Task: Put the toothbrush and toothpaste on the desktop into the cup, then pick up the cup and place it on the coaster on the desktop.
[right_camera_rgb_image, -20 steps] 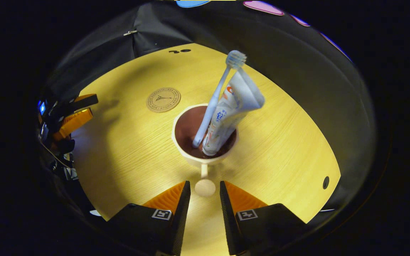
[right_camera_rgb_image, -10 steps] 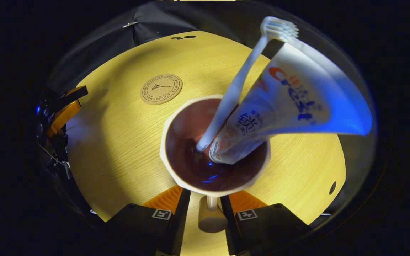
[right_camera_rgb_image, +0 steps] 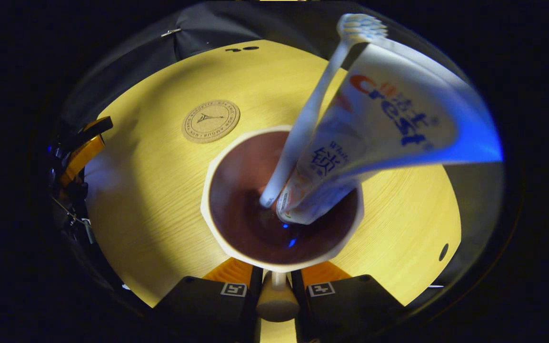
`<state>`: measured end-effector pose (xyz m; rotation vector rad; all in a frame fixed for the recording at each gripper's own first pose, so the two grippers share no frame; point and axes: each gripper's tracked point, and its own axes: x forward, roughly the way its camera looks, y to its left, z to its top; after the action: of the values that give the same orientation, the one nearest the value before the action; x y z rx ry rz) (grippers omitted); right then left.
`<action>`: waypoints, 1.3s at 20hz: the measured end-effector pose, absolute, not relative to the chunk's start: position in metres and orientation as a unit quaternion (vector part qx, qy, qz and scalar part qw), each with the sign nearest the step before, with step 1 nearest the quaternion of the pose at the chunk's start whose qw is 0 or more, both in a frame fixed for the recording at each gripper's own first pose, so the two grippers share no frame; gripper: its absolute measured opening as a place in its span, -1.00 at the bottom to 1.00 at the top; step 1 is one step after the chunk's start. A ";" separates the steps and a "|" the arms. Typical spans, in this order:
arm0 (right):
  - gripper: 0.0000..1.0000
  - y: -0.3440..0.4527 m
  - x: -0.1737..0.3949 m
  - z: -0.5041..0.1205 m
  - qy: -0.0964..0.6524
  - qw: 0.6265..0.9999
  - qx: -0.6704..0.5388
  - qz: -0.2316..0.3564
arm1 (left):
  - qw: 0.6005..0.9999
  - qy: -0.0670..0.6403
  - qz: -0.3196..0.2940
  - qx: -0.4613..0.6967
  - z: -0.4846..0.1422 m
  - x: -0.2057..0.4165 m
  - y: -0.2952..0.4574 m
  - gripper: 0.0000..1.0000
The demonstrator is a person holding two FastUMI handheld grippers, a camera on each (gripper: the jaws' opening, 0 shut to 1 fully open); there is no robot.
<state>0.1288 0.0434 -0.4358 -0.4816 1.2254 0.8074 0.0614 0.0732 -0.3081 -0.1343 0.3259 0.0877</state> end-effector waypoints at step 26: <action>-0.48 0.214 0.138 -0.441 0.525 0.692 -0.240 0.434 | 0.977 0.154 0.099 -0.107 -0.301 0.012 0.129 0.44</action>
<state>0.1378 0.2144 -0.4411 -0.5355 1.1729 0.9692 0.0118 0.1294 -0.3007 -0.2156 0.3108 0.2004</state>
